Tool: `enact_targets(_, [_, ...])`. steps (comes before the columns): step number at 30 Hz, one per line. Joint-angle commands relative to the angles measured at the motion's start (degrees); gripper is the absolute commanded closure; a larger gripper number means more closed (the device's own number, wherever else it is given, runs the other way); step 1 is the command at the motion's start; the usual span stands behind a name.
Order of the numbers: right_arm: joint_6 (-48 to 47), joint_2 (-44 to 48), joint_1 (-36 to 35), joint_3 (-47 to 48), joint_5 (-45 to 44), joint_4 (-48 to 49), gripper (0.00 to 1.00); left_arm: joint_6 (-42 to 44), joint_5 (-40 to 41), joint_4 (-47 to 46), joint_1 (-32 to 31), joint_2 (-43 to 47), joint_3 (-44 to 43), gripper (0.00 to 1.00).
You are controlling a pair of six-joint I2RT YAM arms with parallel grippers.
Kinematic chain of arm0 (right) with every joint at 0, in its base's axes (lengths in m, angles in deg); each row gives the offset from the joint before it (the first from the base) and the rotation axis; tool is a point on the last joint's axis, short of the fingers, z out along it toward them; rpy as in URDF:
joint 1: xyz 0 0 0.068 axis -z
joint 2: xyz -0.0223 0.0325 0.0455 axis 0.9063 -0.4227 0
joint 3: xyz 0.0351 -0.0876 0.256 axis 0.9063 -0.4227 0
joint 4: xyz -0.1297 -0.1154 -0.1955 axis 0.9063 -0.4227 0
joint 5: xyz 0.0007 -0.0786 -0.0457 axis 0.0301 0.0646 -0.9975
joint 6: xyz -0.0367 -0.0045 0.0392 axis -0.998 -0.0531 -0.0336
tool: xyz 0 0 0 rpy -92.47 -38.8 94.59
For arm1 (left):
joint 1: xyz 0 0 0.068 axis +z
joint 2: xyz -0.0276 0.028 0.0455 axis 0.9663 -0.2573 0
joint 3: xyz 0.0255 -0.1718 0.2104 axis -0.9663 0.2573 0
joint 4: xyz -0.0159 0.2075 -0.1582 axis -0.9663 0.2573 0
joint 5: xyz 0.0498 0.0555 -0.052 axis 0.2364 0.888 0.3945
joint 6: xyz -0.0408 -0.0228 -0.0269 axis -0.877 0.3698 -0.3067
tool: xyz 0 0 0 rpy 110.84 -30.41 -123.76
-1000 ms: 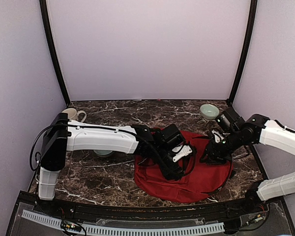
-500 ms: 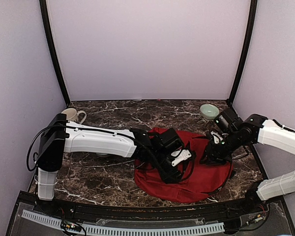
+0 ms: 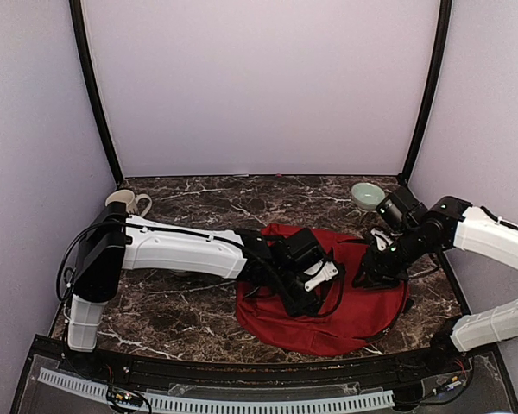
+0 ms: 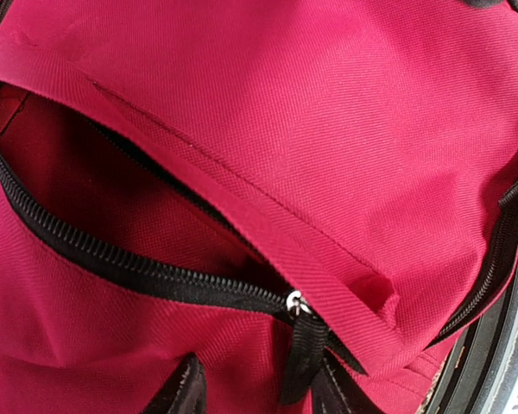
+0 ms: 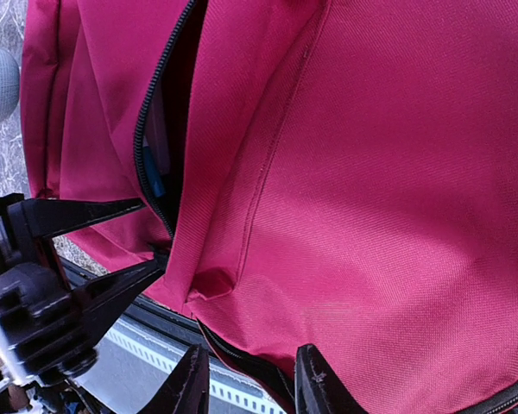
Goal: Pack the student bag
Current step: Pick up the lower front pocket of the student bag.
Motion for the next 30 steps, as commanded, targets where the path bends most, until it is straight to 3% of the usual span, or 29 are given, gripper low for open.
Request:
enact_targets(1, [-0.9,-0.6,-0.4,1.5,-0.6,-0.7,0.64,-0.8,-1.2,-0.9,-0.3,-0.4,-1.0,0.56])
enact_targets(5, [-0.9,-0.6,-0.4,1.5,-0.3,-0.6,0.64,-0.7,-3.1,-3.4,-1.2,-0.5,-0.4,0.52])
enact_targets(7, [-0.9,-0.6,-0.4,1.7,-0.3,-0.6,0.64,-1.0,-3.1,-4.0,-1.4,-1.0,-0.5,0.54])
enact_targets(12, [-0.5,-0.5,-0.4,1.6,0.4,-0.2,0.64,-2.1,-1.5,-4.2,-1.4,-1.6,-1.5,0.96])
enact_targets(13, [-0.5,-0.4,-0.5,1.5,0.8,0.2,0.64,-2.4,-1.1,-4.1,-1.4,-1.6,-1.9,1.0])
enact_targets(24, [2.4,4.1,-4.2,-5.4,2.4,11.6,0.57,-7.4,-1.8,-5.1,-1.3,-0.9,-4.3,1.0])
enact_targets(30, [4.8,7.2,-7.0,-11.2,0.4,18.4,0.41,-8.9,-3.0,-5.6,-0.9,0.1,-3.7,1.0])
